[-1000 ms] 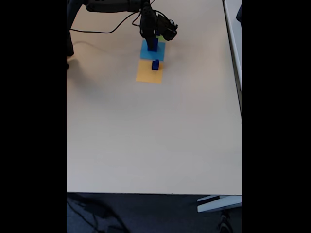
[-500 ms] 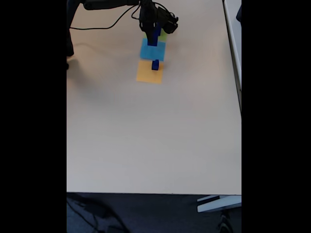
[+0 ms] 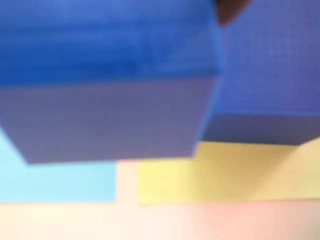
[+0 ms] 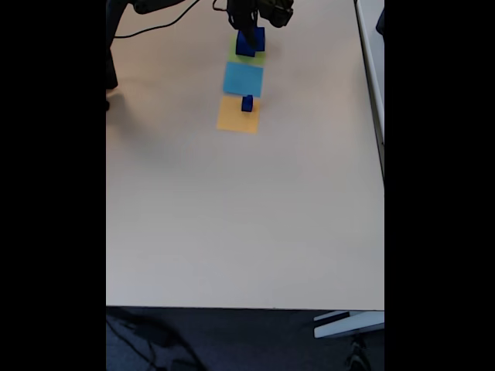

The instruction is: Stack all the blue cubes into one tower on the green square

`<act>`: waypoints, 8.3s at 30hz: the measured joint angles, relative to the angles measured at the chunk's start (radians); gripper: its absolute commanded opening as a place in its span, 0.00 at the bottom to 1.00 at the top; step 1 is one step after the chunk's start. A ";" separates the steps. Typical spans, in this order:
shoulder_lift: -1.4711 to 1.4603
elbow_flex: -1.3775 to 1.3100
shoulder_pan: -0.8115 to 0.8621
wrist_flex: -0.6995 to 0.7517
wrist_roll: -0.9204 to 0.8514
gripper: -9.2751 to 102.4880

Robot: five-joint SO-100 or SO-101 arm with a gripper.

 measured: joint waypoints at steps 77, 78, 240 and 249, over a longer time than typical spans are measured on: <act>-0.184 -0.242 -0.130 0.114 0.189 0.08; -0.184 -0.242 -0.133 0.112 0.189 0.08; -0.236 -0.261 -0.176 0.092 0.133 0.12; -0.236 -0.261 -0.176 0.092 0.133 0.14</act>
